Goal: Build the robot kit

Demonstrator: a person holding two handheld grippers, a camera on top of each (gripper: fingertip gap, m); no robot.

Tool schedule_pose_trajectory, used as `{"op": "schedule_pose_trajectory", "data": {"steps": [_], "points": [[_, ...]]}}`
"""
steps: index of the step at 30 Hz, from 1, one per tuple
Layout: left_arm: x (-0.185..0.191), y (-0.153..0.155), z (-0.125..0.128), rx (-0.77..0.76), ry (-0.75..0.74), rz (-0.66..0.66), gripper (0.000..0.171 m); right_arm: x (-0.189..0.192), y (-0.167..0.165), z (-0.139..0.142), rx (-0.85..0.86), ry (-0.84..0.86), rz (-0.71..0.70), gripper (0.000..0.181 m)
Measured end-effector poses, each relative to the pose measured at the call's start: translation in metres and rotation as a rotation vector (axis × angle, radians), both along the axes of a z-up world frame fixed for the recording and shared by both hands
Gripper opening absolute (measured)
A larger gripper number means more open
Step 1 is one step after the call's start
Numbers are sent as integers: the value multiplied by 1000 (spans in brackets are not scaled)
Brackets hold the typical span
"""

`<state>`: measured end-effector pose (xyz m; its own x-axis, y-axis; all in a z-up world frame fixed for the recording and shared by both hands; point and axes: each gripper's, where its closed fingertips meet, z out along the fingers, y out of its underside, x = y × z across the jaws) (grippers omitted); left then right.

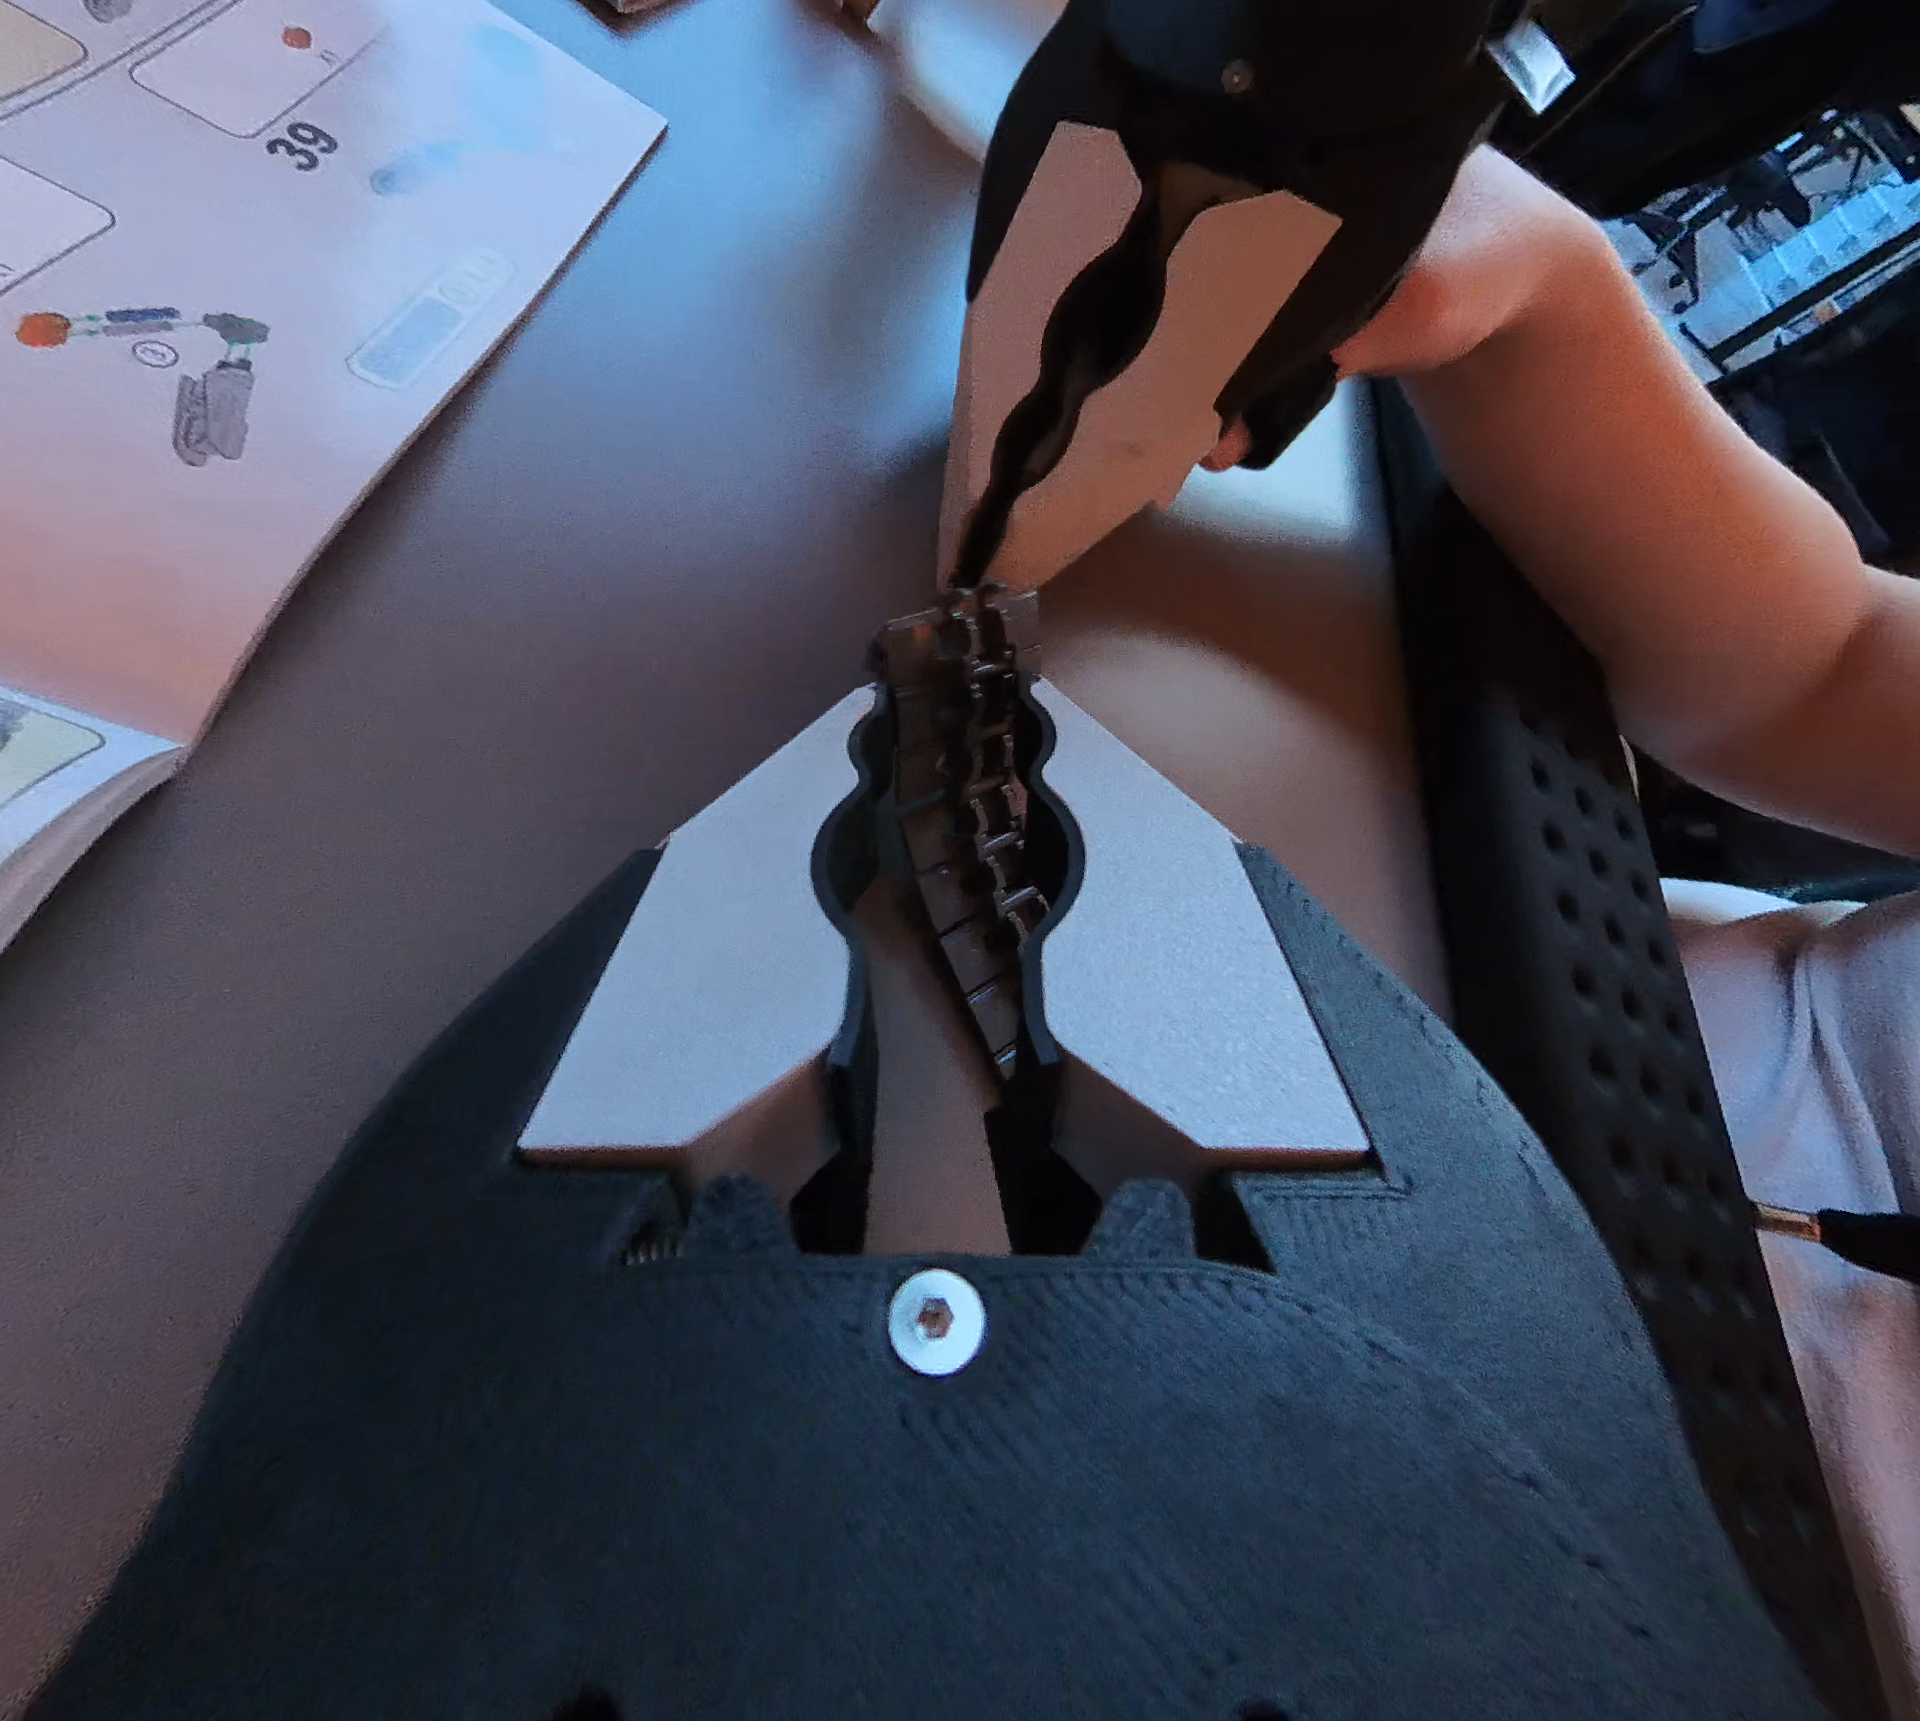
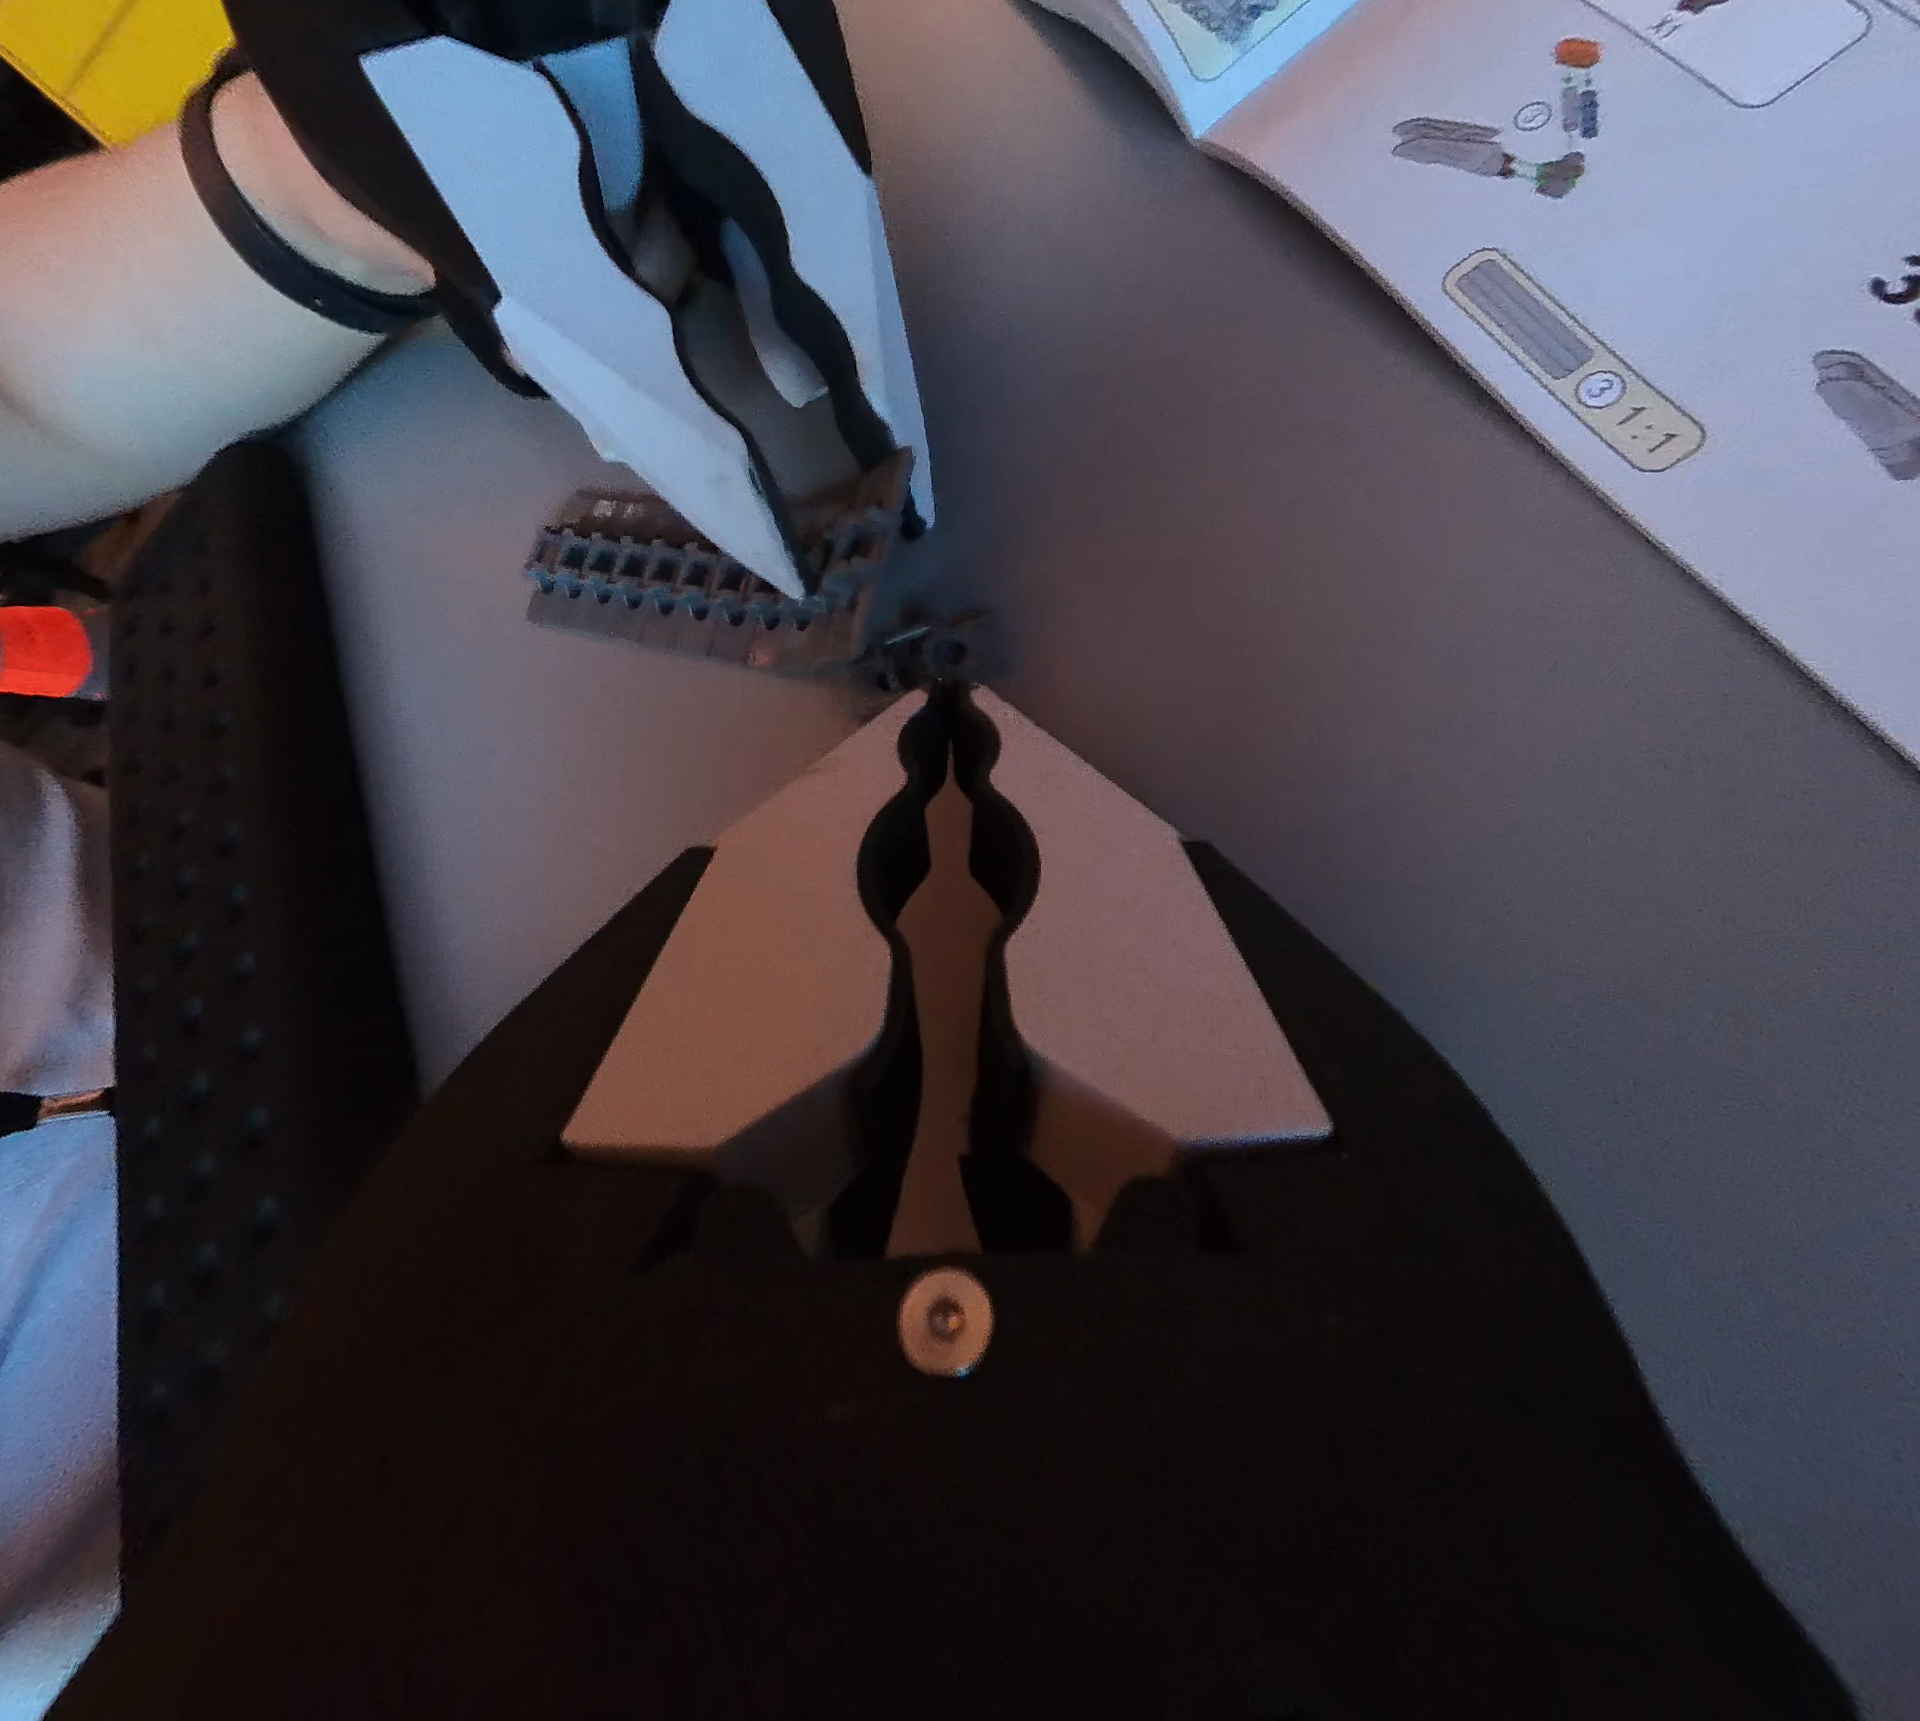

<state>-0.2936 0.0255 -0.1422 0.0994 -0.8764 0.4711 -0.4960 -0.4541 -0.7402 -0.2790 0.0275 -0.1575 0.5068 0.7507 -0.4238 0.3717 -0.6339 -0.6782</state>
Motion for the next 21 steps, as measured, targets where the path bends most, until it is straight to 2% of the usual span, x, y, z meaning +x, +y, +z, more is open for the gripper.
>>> {"op": "schedule_pose_trajectory", "data": {"steps": [3, 5, 9, 12, 15, 18, 21], "points": [[2, -6, -3, 33, 24, -27, 20, -2, 0, 5, -24, 62, -3, 0], [0, -9, -2, 37, 14, -60, 20, -1, 0, 1, -24, 27, -4, 0], [-14, 1, -7, 18, 50, -52, 20, -2, 1, 1, 22, -13, -10, 0], [-20, 12, -6, 4, 47, -15, 20, -8, -1, 13, 108, -8, 8, 1], [-23, 15, -5, 0, 40, -12, 19, -21, 0, 30, 245, 24, 37, 25], [-23, 13, -3, 16, 30, -28, 19, -28, 10, 33, 376, -12, 40, 31], [-22, 10, -1, 43, 18, -48, 19, -32, 10, 23, 322, -16, 60, 25]]}}
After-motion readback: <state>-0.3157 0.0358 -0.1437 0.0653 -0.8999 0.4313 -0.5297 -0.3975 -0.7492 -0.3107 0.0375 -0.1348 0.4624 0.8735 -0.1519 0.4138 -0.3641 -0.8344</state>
